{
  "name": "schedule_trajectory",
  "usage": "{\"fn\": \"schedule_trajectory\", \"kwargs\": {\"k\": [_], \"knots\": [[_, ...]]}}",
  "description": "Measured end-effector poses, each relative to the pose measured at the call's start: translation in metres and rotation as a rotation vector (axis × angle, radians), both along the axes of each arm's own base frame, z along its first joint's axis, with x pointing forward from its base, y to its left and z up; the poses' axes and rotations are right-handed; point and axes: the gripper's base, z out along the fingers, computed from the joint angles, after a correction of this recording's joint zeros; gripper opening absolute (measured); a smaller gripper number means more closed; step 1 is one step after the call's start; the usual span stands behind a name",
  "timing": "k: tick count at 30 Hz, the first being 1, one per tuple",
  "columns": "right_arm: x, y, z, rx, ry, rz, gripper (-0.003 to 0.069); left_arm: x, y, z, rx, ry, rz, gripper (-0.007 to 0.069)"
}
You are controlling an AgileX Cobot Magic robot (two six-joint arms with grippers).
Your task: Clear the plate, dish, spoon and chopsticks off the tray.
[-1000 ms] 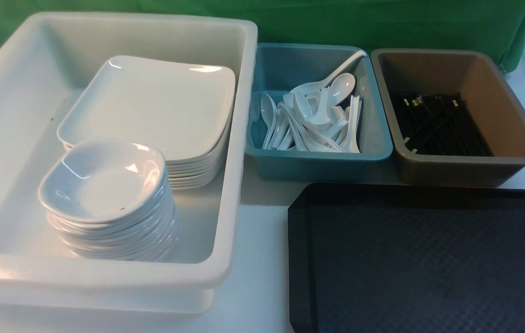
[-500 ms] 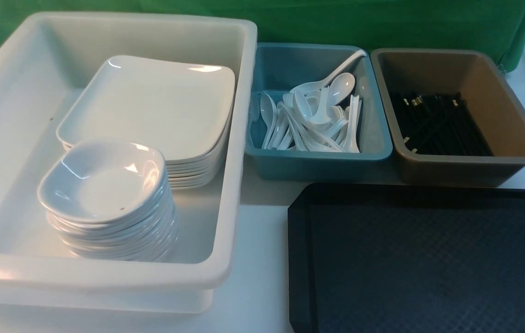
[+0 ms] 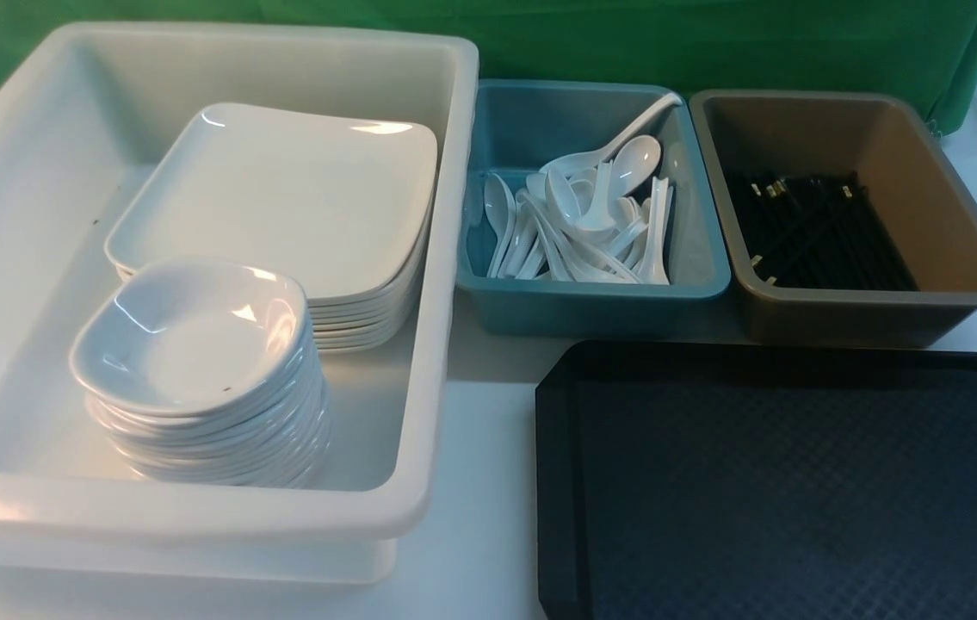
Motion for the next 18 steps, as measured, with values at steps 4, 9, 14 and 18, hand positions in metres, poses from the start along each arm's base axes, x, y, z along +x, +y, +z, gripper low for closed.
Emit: {"fn": "schedule_trajectory", "kwargs": {"k": [4, 9, 14, 18], "knots": [[0.0, 0.0, 0.0, 0.0, 0.0, 0.0, 0.0167, 0.0, 0.0, 0.0, 0.0, 0.0, 0.0, 0.0004], [0.0, 0.0, 0.0, 0.0, 0.0, 0.0, 0.0178, -0.0001, 0.0, 0.0, 0.0, -0.001, 0.0, 0.0004], [0.0, 0.0, 0.0, 0.0, 0.0, 0.0, 0.0187, -0.0001, 0.0, 0.0, 0.0, -0.001, 0.0, 0.0004], [0.0, 0.0, 0.0, -0.016, -0.01, -0.004, 0.0196, -0.0001, 0.0, 0.0, 0.0, -0.001, 0.0, 0.0004]]}}
